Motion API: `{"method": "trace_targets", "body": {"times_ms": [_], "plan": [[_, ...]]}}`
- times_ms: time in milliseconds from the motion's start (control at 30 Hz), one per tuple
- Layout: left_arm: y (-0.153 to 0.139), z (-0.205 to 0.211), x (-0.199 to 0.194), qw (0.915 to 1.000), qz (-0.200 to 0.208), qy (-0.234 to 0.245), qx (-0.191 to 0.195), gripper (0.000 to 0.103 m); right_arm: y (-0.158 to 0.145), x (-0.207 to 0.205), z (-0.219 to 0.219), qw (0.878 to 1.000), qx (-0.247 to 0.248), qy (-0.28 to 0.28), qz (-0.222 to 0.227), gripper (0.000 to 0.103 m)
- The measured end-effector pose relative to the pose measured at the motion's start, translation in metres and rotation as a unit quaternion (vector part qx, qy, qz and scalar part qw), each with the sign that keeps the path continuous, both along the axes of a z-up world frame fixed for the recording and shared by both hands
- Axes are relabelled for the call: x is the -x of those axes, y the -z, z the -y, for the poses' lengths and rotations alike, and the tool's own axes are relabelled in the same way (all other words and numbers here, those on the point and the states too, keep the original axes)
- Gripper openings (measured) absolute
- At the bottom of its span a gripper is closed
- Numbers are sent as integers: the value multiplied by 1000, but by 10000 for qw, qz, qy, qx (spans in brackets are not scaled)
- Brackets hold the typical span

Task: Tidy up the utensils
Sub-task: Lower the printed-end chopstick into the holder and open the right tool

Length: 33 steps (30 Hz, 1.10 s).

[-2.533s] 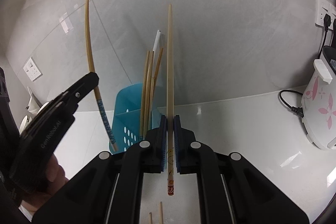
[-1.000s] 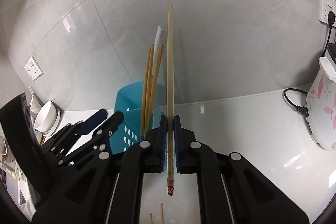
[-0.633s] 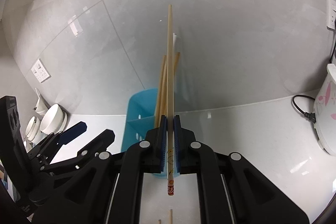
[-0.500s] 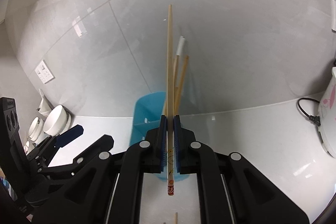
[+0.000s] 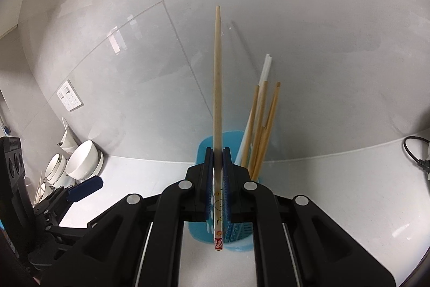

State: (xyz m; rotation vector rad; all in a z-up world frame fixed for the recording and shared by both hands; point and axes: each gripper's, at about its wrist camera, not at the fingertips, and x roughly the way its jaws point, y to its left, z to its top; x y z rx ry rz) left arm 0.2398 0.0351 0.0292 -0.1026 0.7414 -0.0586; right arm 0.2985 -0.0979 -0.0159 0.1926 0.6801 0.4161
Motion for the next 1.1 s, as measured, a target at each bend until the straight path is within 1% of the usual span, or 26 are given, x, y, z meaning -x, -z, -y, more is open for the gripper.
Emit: {"method": "trace_targets", "body": {"times_ms": [333,433,600,900,933,1033,1067,1100], "plan": [[10,-11,-5,9998,-148,-116,-42,97,15,1,-15,9993,99,159,324,6],[12,-15,-5,9997,-195,-152,-54,97,21,1,-18,9990,154,197,359,6],[14,-16,-5,9996,-220,-165,-63,97,34,1,-22,9988,241,239,340,6],[17,-20,-7,9994,-280,-185,-45,97,52,-2,-25,9991,369,183,66,7],[18,-21,-8,9994,-284,-176,-40,97,52,-2,-25,9990,404,175,33,9],[19,-20,-7,9995,-280,-166,-39,97,51,2,-21,9987,491,163,-30,10],[20,-19,-7,9994,-279,-176,-38,97,49,4,-21,9984,539,155,-38,13],[20,-18,-6,9994,-279,-180,-37,97,48,5,-20,9982,569,161,-44,22]]}}
